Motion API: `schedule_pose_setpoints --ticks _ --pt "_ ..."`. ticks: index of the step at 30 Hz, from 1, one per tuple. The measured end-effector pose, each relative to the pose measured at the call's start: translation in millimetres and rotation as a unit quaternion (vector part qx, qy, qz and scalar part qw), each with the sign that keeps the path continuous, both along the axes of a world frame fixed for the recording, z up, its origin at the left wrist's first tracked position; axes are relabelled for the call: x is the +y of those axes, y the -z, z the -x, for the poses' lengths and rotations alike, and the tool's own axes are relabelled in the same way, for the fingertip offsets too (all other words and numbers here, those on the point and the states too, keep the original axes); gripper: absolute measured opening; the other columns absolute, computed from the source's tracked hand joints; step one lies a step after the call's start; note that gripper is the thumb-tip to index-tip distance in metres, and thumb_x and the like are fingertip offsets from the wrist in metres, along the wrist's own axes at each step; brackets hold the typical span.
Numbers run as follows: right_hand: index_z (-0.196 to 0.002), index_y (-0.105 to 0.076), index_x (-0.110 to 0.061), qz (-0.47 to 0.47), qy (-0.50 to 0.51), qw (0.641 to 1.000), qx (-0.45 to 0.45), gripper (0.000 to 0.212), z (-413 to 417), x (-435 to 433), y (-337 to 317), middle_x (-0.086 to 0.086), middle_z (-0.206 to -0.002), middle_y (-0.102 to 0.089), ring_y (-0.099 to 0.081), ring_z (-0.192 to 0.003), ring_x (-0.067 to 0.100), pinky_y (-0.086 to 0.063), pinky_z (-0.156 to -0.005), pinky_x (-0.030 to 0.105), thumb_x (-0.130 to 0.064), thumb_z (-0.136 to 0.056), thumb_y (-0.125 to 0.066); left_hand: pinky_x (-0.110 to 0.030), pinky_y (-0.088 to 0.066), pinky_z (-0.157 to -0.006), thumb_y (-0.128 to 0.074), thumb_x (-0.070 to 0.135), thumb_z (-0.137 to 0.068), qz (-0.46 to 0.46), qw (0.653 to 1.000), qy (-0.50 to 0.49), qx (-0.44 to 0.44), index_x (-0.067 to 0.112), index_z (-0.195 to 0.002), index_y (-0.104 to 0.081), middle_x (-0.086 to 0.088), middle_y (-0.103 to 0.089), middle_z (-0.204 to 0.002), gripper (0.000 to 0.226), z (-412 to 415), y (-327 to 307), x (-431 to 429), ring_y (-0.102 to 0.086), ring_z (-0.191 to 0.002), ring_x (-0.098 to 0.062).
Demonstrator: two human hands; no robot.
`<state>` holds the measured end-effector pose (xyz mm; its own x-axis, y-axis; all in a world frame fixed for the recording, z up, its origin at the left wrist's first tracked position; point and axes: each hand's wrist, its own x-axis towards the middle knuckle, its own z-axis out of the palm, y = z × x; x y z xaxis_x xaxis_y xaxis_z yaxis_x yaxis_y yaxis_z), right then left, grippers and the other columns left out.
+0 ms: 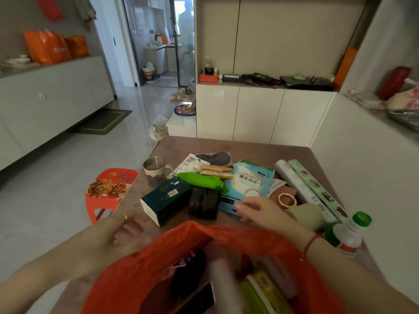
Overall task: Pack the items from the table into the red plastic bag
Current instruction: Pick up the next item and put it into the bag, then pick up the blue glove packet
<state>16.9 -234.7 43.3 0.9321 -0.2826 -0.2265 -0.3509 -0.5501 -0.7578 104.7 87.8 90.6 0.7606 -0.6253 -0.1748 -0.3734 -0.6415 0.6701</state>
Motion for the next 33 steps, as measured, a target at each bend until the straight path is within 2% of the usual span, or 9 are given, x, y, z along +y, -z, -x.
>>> schedule_pose_setpoints --ticks 3,6,9,13,21,24,26,29,33 --pt "-0.124 -0.053 -0.002 -0.087 0.239 0.967 0.017 0.042 -32.8 -53.0 14.3 0.016 -0.123 -0.059 -0.058 -0.110 0.029 -0.050 -0.090 0.037 -0.019 -0.087 -0.061 -0.013 -0.050 -0.078 -0.043 0.093 -0.039 0.038 0.998 0.034 0.029 0.048 -0.102 -0.050 0.022 -0.067 -0.097 0.078 -12.9 -5.5 -57.1 -0.059 -0.094 0.012" --pt "-0.128 -0.045 0.004 -0.152 0.316 0.932 0.094 0.049 -52.3 -77.6 36.4 0.016 -0.132 -0.052 -0.051 -0.120 0.031 -0.045 -0.089 0.034 -0.013 -0.086 -0.063 -0.020 -0.052 -0.085 -0.056 0.064 -0.070 0.067 0.993 0.042 0.083 0.038 -0.106 -0.054 0.008 -0.069 -0.104 0.045 -37.2 10.6 -115.0 -0.064 -0.097 -0.006" --pt "-0.125 -0.048 0.003 -0.150 0.321 0.924 0.142 0.046 -69.8 -91.4 73.4 0.020 -0.126 -0.056 -0.057 -0.109 0.034 -0.050 -0.080 0.034 -0.012 -0.084 -0.065 -0.017 -0.048 -0.078 -0.051 0.038 -0.088 0.068 0.988 0.039 0.136 0.037 -0.100 -0.052 0.001 -0.065 -0.115 0.012 -61.4 26.6 -168.8 -0.062 -0.100 -0.010" --pt "-0.122 -0.051 -0.001 -0.141 0.326 0.925 0.133 0.047 -81.2 -96.9 102.9 0.019 -0.126 -0.057 -0.058 -0.111 0.033 -0.053 -0.087 0.038 -0.015 -0.081 -0.067 -0.029 -0.045 -0.088 -0.043 0.040 -0.093 0.076 0.969 0.003 0.235 0.026 -0.112 -0.049 0.004 -0.059 -0.113 0.024 -83.5 51.3 -224.2 -0.056 -0.106 -0.015" --pt "-0.089 -0.057 -0.009 -0.089 0.299 0.945 -0.093 0.006 -70.8 -95.8 70.1 0.020 -0.105 -0.066 -0.064 -0.089 0.030 -0.055 -0.071 0.038 -0.008 -0.091 -0.052 -0.038 -0.033 -0.105 -0.041 0.043 -0.093 0.109 0.936 -0.032 0.333 0.030 -0.087 -0.049 0.007 -0.052 -0.108 0.016 -88.2 80.0 -273.0 -0.045 -0.114 -0.016" --pt "-0.089 -0.061 -0.010 -0.104 0.284 0.928 -0.215 0.011 -56.8 -93.1 38.7 0.021 -0.094 -0.067 -0.065 -0.089 0.036 -0.055 -0.076 0.047 -0.004 -0.091 -0.051 -0.016 -0.050 -0.078 -0.041 0.037 -0.094 0.168 0.910 -0.041 0.377 0.029 -0.083 -0.052 0.027 -0.067 -0.066 0.018 -80.4 76.3 -282.8 -0.061 -0.080 0.004" --pt "-0.087 -0.062 -0.020 -0.148 0.234 0.921 -0.274 0.022 -44.0 -89.7 19.9 0.003 -0.085 -0.069 -0.068 -0.079 0.017 -0.059 -0.067 0.033 0.000 -0.090 -0.052 -0.010 -0.052 -0.054 -0.046 0.035 -0.093 0.226 0.883 -0.054 0.407 0.025 -0.095 -0.061 0.022 -0.071 -0.061 0.018 -80.7 78.7 -284.9 -0.067 -0.061 0.007" --pt "-0.084 -0.063 -0.007 -0.164 0.173 0.937 -0.256 0.014 -31.8 -84.8 8.4 -0.002 -0.081 -0.070 -0.068 -0.070 0.004 -0.054 -0.058 0.017 0.003 -0.087 -0.054 -0.028 -0.060 -0.065 -0.059 0.040 -0.079 0.294 0.828 -0.084 0.469 0.017 -0.110 -0.064 -0.001 -0.077 -0.083 0.038 -83.6 74.4 -279.3 -0.073 -0.073 -0.014" --pt "-0.091 -0.068 -0.014 -0.268 0.155 0.936 -0.170 0.010 -35.9 -91.9 12.7 0.003 -0.092 -0.074 -0.071 -0.084 0.020 -0.058 -0.067 0.029 -0.019 -0.084 -0.063 -0.037 -0.061 -0.063 -0.067 0.021 -0.075 0.332 0.818 -0.147 0.446 0.006 -0.116 -0.061 -0.013 -0.075 -0.093 0.044 -92.2 71.5 -266.8 -0.073 -0.072 -0.024"
